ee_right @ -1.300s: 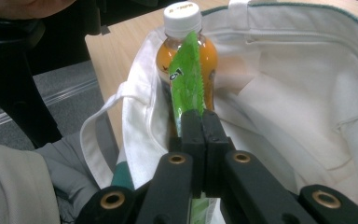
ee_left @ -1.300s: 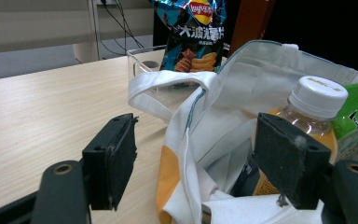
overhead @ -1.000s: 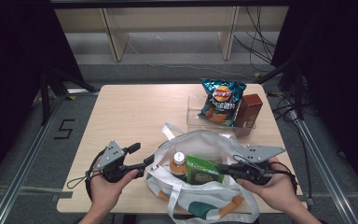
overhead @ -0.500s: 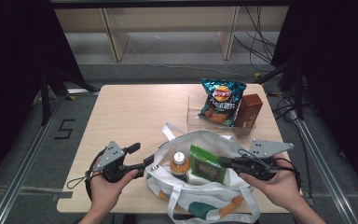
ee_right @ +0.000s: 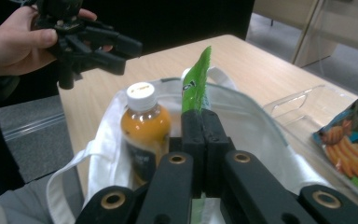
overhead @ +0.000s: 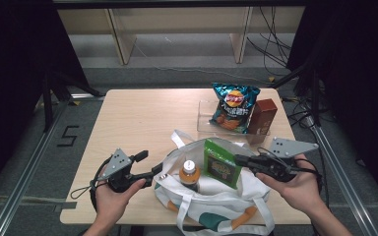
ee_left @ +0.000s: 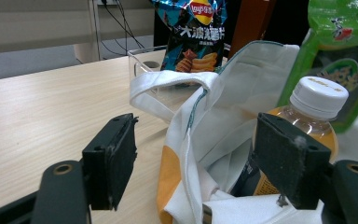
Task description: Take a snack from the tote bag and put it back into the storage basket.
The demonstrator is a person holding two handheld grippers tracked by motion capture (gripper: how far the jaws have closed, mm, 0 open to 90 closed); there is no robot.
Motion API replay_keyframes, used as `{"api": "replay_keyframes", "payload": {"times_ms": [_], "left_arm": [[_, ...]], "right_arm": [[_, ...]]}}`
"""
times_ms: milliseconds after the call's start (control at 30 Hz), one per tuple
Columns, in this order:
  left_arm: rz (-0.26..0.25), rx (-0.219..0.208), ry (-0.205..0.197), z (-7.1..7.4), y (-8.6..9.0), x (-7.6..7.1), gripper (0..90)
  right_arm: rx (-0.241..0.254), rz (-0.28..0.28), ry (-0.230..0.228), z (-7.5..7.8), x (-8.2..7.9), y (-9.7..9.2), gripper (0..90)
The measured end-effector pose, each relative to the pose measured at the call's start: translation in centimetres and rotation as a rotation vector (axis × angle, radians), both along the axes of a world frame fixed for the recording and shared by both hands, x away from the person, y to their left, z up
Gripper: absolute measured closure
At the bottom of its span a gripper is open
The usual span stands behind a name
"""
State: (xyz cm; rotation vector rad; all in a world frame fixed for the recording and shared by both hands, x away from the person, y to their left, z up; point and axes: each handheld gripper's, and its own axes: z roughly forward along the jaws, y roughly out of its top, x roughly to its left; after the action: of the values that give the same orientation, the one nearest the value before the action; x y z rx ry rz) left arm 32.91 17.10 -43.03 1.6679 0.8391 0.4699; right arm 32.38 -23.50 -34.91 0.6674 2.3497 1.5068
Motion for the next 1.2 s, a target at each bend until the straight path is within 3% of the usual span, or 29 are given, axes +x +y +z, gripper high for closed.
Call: {"api": "replay_keyframes", "payload": {"times_ms": [67,167,433,467,667,733,900,933,967,1033,1200], "left_arm": [[0.000,0.003,0.002,0.0,0.0,0.0,29.1],[0.000,0.004,0.000,0.0,0.1,0.0,29.1],[0.000,0.001,0.001,0.0,0.0,0.0,29.1],[0.000,0.003,0.000,0.0,0.0,0.0,29.1],[-0.001,0.005,0.000,0.0,0.1,0.0,29.1],[0.000,0.004,0.000,0.0,0.1,0.0,29.1],[0.000,0.000,0.001,0.0,0.0,0.0,29.1],[0.000,0.001,0.001,0.0,0.0,0.0,29.1],[0.001,0.001,0.001,0.0,0.0,0.0,29.1],[0.000,0.004,0.000,0.0,0.0,0.0,29.1],[-0.001,0.003,0.002,0.0,0.0,0.0,29.1]], "right_arm": [[0.005,-0.014,-0.033,0.2,0.3,-0.1,90.0],[0.009,-0.023,-0.016,0.5,0.5,-0.3,90.0],[0.043,-0.055,-0.064,1.5,1.1,-0.4,90.0],[0.027,-0.037,-0.066,1.7,1.2,-0.5,90.0],[0.040,-0.049,-0.107,2.5,1.5,-0.8,90.0],[0.058,-0.064,-0.096,2.8,1.3,-0.9,90.0],[0.057,-0.070,-0.141,3.6,1.5,-1.2,90.0],[0.065,-0.054,-0.119,3.7,1.5,-1.2,90.0],[0.061,-0.067,-0.153,3.7,1.7,-1.3,90.0],[0.069,-0.073,-0.124,3.8,1.5,-1.3,90.0],[0.070,-0.071,-0.156,4.1,1.8,-1.5,90.0]]}}
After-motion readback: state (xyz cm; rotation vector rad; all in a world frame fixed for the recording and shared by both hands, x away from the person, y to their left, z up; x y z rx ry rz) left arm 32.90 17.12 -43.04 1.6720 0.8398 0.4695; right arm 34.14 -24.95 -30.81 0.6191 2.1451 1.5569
